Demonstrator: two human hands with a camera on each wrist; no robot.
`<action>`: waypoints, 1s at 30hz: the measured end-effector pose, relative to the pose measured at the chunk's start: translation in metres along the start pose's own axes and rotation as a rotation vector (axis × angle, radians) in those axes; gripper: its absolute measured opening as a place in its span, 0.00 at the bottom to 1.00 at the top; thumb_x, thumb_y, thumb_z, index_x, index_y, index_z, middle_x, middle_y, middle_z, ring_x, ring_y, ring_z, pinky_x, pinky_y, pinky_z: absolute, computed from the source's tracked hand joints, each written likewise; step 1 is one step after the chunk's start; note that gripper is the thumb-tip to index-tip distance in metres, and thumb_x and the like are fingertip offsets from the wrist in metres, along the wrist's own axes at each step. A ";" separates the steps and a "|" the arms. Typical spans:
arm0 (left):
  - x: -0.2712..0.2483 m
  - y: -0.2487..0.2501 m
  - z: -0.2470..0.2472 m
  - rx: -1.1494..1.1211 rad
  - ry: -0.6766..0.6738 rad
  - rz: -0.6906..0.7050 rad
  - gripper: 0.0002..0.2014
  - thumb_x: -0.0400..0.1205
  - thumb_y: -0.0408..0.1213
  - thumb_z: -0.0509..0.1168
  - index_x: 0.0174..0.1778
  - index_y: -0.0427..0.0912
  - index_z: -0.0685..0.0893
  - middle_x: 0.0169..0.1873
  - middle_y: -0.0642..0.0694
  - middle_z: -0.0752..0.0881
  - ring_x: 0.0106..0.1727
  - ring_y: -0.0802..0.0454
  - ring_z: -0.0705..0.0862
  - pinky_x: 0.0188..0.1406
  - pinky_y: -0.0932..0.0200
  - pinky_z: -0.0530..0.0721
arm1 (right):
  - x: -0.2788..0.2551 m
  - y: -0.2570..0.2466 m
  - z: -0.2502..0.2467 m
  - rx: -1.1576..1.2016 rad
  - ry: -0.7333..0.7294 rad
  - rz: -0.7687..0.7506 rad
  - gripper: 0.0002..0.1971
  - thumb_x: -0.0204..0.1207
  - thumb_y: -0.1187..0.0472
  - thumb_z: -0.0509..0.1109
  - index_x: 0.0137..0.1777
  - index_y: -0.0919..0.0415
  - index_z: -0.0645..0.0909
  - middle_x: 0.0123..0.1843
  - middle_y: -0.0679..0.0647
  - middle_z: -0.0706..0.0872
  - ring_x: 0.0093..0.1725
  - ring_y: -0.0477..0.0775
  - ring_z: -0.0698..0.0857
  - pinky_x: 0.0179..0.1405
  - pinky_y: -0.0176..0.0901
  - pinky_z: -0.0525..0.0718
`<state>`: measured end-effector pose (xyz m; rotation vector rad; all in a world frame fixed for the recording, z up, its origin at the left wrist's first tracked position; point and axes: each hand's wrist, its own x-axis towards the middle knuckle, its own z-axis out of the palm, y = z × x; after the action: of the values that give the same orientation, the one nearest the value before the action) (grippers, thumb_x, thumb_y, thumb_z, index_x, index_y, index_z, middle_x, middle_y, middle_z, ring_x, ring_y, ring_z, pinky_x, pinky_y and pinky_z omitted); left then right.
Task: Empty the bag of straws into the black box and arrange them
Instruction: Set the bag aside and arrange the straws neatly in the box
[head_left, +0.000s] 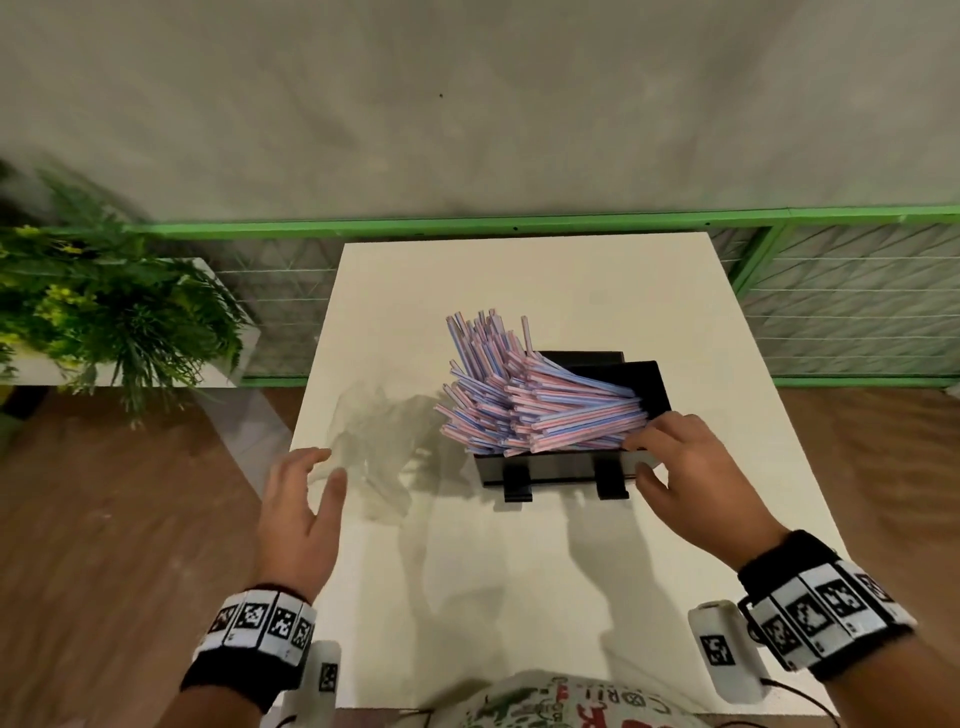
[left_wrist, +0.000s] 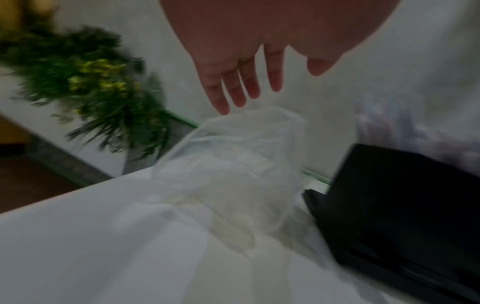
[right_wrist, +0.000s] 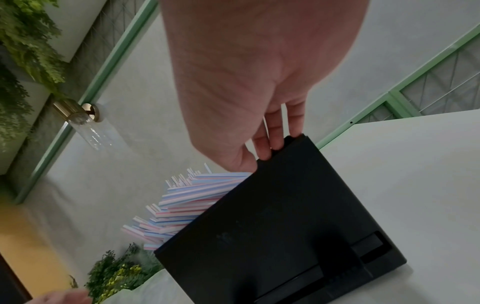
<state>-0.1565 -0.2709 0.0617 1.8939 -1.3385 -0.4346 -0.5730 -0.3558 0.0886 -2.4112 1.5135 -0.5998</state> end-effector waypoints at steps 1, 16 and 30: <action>-0.007 0.006 0.006 -0.015 -0.012 0.045 0.21 0.86 0.53 0.61 0.68 0.43 0.82 0.64 0.50 0.78 0.62 0.52 0.80 0.62 0.51 0.78 | 0.001 0.002 -0.001 -0.004 -0.011 -0.004 0.15 0.67 0.73 0.75 0.53 0.58 0.86 0.48 0.54 0.82 0.45 0.62 0.79 0.43 0.57 0.82; -0.010 0.105 0.066 -0.533 -0.129 -0.205 0.27 0.79 0.65 0.61 0.71 0.56 0.75 0.66 0.54 0.80 0.63 0.49 0.84 0.59 0.53 0.85 | 0.032 -0.004 0.003 0.053 -0.148 0.000 0.28 0.69 0.62 0.77 0.70 0.59 0.76 0.60 0.57 0.77 0.57 0.63 0.80 0.56 0.53 0.83; 0.022 0.113 0.073 -0.621 -0.181 -0.380 0.20 0.87 0.58 0.58 0.72 0.54 0.72 0.60 0.50 0.82 0.49 0.49 0.86 0.47 0.51 0.83 | 0.049 -0.015 0.013 0.081 -0.187 0.095 0.36 0.66 0.54 0.75 0.75 0.56 0.71 0.65 0.58 0.75 0.61 0.65 0.78 0.61 0.57 0.83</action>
<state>-0.2684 -0.3373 0.1019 1.5882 -0.8031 -1.0969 -0.5359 -0.3936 0.0937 -2.2503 1.4862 -0.3962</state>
